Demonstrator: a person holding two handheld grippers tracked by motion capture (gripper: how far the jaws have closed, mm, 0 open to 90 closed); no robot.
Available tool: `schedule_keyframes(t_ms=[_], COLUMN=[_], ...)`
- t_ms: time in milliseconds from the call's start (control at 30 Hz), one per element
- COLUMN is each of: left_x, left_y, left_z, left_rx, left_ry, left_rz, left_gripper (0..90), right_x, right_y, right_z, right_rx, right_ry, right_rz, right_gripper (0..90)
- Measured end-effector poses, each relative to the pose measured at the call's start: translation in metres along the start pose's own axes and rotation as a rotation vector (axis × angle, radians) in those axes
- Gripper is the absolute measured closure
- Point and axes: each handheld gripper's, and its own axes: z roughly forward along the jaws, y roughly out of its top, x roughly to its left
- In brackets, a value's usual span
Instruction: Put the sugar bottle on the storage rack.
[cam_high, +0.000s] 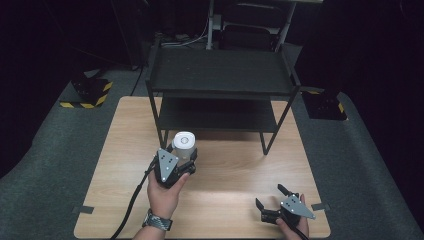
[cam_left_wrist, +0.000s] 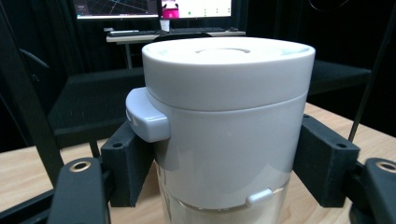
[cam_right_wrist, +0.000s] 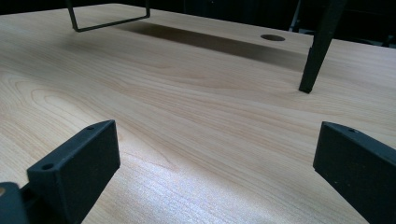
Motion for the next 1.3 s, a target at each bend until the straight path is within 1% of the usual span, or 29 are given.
schedule_keyframes(t_ms=[33,67,133,167,367,567,667,833,933,1000,1300], left_x=[0.001,0.001,0.001,0.001,0.0,0.0,0.0,0.0,0.001,0.002,0.004], left_y=[0.003,0.011,0.02,0.02,0.042,0.057,0.062,0.069,0.069,0.068,0.066], left_z=[0.001,0.003,0.005,0.005,0.014,0.026,0.033,0.048,0.052,0.057,0.074], left_rx=[0.0,-0.003,-0.01,-0.01,-0.016,-0.022,-0.024,-0.016,-0.014,-0.013,-0.02], left_ry=[-0.001,-0.002,-0.002,-0.002,-0.006,-0.004,-0.005,0.0,0.003,0.003,0.022], left_rz=[0.004,0.001,0.005,0.005,0.017,0.014,0.011,0.01,0.008,-0.002,-0.001], left_gripper=[28.1,28.0,28.1,28.1,28.1,28.1,28.1,28.1,28.1,28.1,28.1], right_x=[0.0,0.0,0.0,0.0,0.0,-0.001,-0.001,-0.002,-0.002,-0.002,-0.002], right_y=[0.0,0.0,0.0,0.0,-0.001,-0.001,-0.001,-0.002,-0.002,-0.002,-0.002], right_z=[0.0,0.0,0.0,0.0,0.0,0.0,-0.001,-0.001,-0.001,-0.001,-0.001], right_rx=[0.0,-0.001,-0.001,-0.001,-0.003,-0.005,-0.006,-0.008,-0.009,-0.009,-0.013], right_ry=[0.0,0.0,0.0,0.0,0.001,0.003,0.005,0.008,0.009,0.01,0.013], right_rz=[0.001,0.003,0.003,0.003,0.004,0.005,0.004,0.003,0.003,0.002,0.002], right_gripper=[0.1,0.1,0.1,0.1,0.1,0.1,0.1,0.1,0.1,0.1,0.1])
